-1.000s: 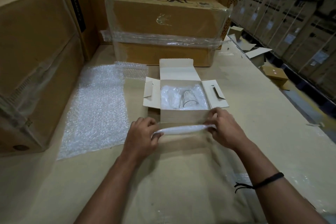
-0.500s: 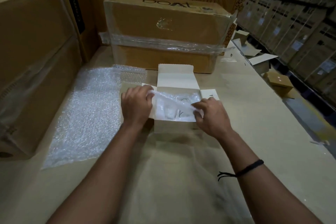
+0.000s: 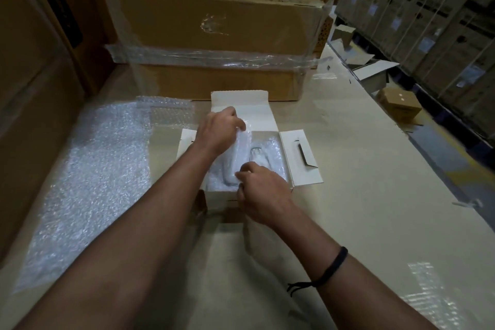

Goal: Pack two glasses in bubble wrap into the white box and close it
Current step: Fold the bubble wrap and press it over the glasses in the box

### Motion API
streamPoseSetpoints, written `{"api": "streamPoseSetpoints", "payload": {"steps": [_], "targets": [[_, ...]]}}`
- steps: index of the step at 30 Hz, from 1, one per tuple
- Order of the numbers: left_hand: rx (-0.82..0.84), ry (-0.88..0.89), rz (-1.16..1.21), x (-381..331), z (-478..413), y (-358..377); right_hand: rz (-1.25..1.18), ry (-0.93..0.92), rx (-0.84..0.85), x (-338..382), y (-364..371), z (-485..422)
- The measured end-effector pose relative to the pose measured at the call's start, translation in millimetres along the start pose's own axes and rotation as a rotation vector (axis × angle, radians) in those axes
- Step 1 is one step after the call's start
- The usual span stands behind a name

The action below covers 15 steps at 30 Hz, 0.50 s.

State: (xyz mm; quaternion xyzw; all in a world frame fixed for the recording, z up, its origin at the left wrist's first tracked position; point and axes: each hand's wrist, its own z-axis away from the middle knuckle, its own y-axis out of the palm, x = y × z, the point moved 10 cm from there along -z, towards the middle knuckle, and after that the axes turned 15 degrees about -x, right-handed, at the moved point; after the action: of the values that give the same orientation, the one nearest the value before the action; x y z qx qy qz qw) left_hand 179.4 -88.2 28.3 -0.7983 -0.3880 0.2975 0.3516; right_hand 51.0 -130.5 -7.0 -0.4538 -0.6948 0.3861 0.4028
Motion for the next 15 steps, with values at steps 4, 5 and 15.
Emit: {"api": "streamPoseSetpoints", "payload": {"steps": [4,5,15], "targets": [[0.120,0.046,-0.007,-0.6,-0.5,19.6,0.003,-0.018,0.059,-0.8,10.9,-2.3],[0.174,0.060,0.003,-1.8,0.3,24.6,-0.002,-0.010,0.062,-1.7,10.7,-2.9],[0.340,0.155,-0.082,-5.0,12.0,41.0,0.030,0.118,0.147,-12.3,10.6,-2.4]]}}
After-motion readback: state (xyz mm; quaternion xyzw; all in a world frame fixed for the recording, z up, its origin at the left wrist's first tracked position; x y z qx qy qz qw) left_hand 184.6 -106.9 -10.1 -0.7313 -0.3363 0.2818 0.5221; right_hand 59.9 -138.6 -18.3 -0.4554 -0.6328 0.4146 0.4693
